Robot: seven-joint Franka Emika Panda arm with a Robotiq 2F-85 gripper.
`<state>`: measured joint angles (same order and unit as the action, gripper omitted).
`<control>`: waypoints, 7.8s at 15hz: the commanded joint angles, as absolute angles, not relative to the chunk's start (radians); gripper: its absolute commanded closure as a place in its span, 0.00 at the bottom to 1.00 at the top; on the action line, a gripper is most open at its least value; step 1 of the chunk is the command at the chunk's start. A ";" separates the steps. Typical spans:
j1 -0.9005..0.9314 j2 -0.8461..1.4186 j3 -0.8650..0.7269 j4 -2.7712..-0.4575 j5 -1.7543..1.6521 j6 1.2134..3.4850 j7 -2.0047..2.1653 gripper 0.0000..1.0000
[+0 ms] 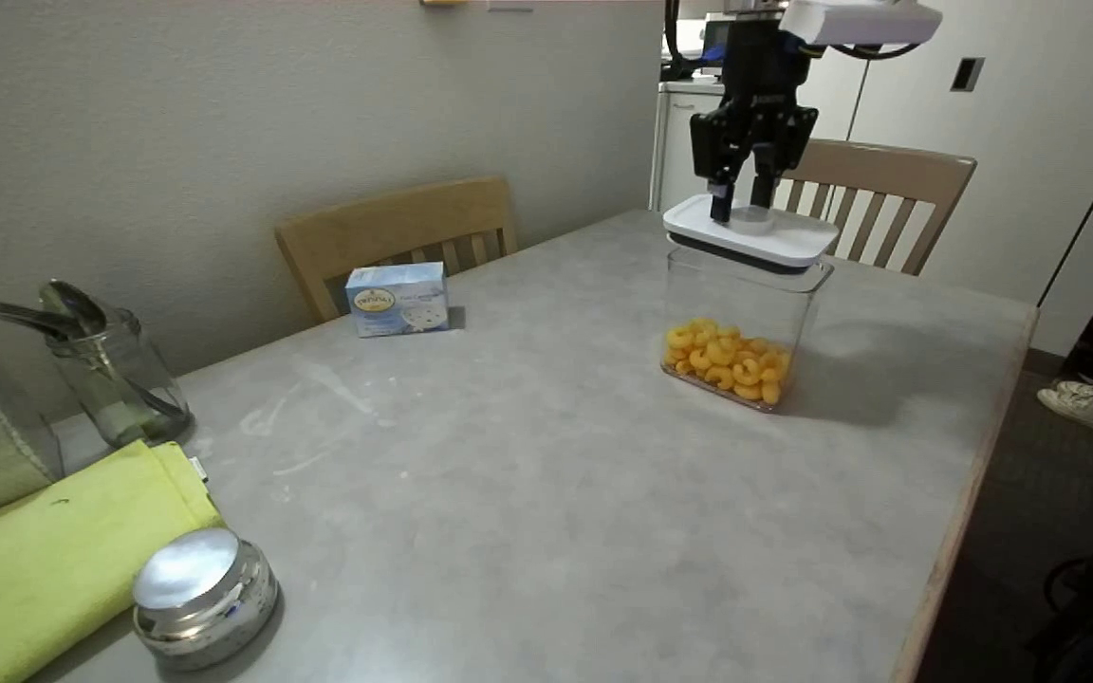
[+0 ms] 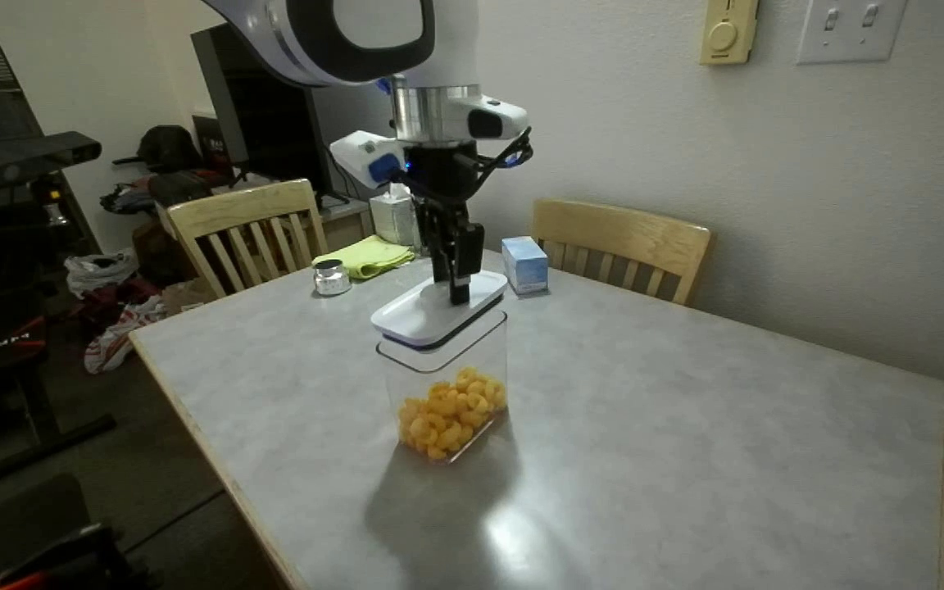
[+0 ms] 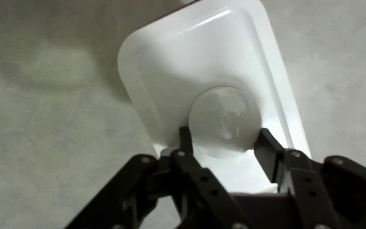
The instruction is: Put the lid on the container and then press the button atop the lid
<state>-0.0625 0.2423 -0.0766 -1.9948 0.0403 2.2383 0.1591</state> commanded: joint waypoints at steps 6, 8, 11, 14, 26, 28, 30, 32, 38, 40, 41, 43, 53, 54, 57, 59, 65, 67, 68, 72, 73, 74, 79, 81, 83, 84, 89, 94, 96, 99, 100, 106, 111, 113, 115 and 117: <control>-0.097 0.280 -0.076 -2.005 0.069 2.285 0.055 0.73; -0.102 0.281 -0.074 -2.003 0.079 2.285 0.042 0.73; -0.106 0.283 -0.070 -2.000 0.105 2.279 0.030 0.73; -0.108 0.280 -0.064 -2.000 0.154 2.265 0.021 0.73; -0.106 0.291 -0.068 -2.009 0.219 2.262 0.027 0.73; -0.106 0.292 -0.068 -2.011 0.220 2.262 0.024 0.73; -0.106 0.293 -0.068 -2.012 0.218 2.262 0.021 0.73; -0.105 0.291 -0.068 -2.015 0.215 2.263 0.020 0.73; -0.103 0.281 -0.066 -2.021 0.213 2.263 0.016 0.10; -0.102 0.276 -0.065 -2.022 0.213 2.264 0.015 0.04; -0.102 0.274 -0.064 -2.023 0.214 2.265 0.014 0.03; -0.101 0.267 -0.063 -2.025 0.214 2.266 0.013 0.29; -0.099 0.247 -0.062 -2.028 0.207 2.268 0.014 0.95; -0.098 0.243 -0.062 -2.029 0.207 2.269 0.014 0.99; -0.098 0.235 -0.062 -2.031 0.210 2.270 0.014 1.00; -0.099 0.235 -0.061 -2.031 0.215 2.266 0.013 1.00; -0.100 0.243 -0.048 -2.035 0.240 2.253 -0.003 1.00; -0.099 0.245 -0.040 -2.039 0.253 2.251 -0.012 1.00; -0.099 0.246 -0.037 -2.041 0.259 2.250 -0.017 1.00; -0.096 0.246 -0.037 -2.051 0.248 2.253 -0.025 1.00; -0.097 0.244 -0.038 -2.051 0.246 2.255 -0.026 1.00; -0.096 0.242 -0.039 -2.053 0.244 2.257 -0.025 1.00; -0.095 0.231 -0.041 -2.060 0.238 2.261 -0.025 1.00; -0.094 0.228 -0.042 -2.062 0.235 2.260 -0.023 1.00; -0.093 0.227 -0.044 -2.065 0.227 2.262 -0.019 1.00; -0.092 0.228 -0.045 -2.065 0.222 2.263 -0.017 1.00; -0.092 0.249 -0.055 -2.068 0.195 2.264 -0.006 1.00; -0.094 0.276 -0.058 -2.073 0.191 2.288 -0.011 1.00; -0.097 0.287 -0.055 -2.075 0.206 2.304 -0.022 1.00; -0.101 0.306 -0.048 -2.080 0.230 2.323 -0.036 1.00; -0.100 0.310 -0.047 -2.083 0.231 2.328 -0.036 1.00; -0.103 0.329 -0.046 -2.085 0.239 2.341 -0.045 1.00; -0.097 0.314 -0.050 -2.084 0.218 2.325 -0.034 1.00; -0.094 0.298 -0.051 -2.087 0.209 2.317 -0.032 1.00; -0.091 0.279 -0.050 -2.091 0.202 2.314 -0.033 1.00; -0.089 0.264 -0.049 -2.095 0.198 2.315 -0.038 1.00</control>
